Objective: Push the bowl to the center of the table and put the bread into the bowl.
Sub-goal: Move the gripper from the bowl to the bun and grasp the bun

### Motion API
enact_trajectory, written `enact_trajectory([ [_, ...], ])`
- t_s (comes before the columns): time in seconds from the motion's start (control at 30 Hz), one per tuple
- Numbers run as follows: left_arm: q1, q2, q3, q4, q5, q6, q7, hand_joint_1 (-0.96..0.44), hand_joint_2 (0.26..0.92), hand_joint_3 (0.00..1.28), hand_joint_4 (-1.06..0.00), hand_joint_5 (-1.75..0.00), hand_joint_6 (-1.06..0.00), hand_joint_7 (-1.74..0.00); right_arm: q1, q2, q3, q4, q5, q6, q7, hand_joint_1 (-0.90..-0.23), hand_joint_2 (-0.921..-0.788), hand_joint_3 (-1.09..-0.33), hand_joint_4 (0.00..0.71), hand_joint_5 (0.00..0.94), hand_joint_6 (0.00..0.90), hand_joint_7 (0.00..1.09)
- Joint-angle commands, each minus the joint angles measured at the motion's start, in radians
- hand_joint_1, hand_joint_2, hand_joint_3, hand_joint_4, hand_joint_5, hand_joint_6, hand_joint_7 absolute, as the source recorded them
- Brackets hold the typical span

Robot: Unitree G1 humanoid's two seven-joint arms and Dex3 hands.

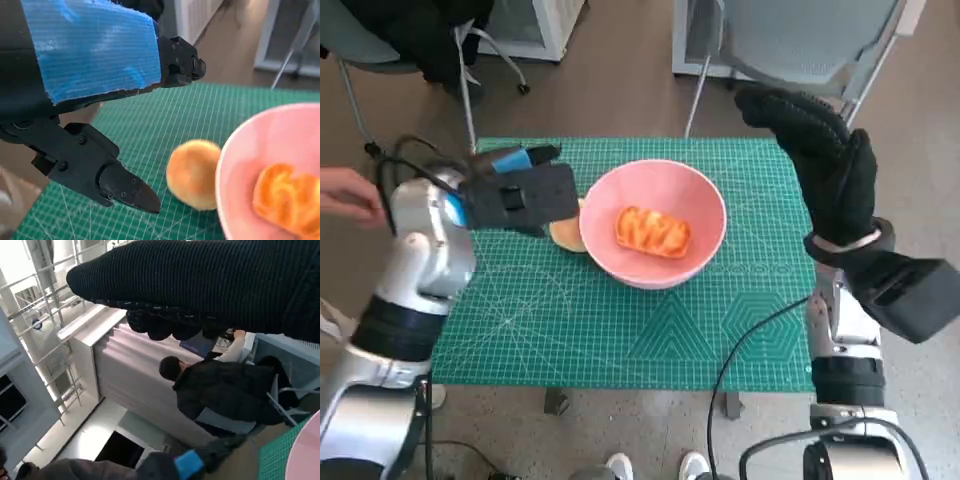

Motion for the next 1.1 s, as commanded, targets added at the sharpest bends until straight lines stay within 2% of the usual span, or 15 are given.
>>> enact_trajectory([
  [0.03, -0.067, -0.035, -0.025, 0.132, 0.013, -0.042, 0.051, -0.45, 0.697, 0.00, 0.00, 0.00, -0.14, 0.00, 0.026, -0.010, -0.002, 0.000, -0.005, 0.012, 0.011, -0.701, -0.921, -0.808, 0.152, 0.002, -0.001, 0.51],
  [0.63, -0.221, -0.174, -0.080, 0.635, -0.009, -0.177, 0.180, -0.43, 0.693, 0.00, 0.00, 0.00, -0.13, 0.00, 0.037, -0.028, -0.016, -0.016, 0.012, 0.035, 0.028, -0.708, -0.921, -0.788, 0.154, 0.002, -0.001, 0.51],
  [1.1, -0.260, -0.217, -0.104, 0.778, -0.001, -0.235, 0.228, -0.40, 0.686, 0.00, 0.00, 0.00, -0.13, 0.00, 0.053, -0.038, -0.020, -0.042, -0.007, 0.038, 0.012, -0.710, -0.921, -0.781, 0.153, 0.001, -0.001, 0.51],
])
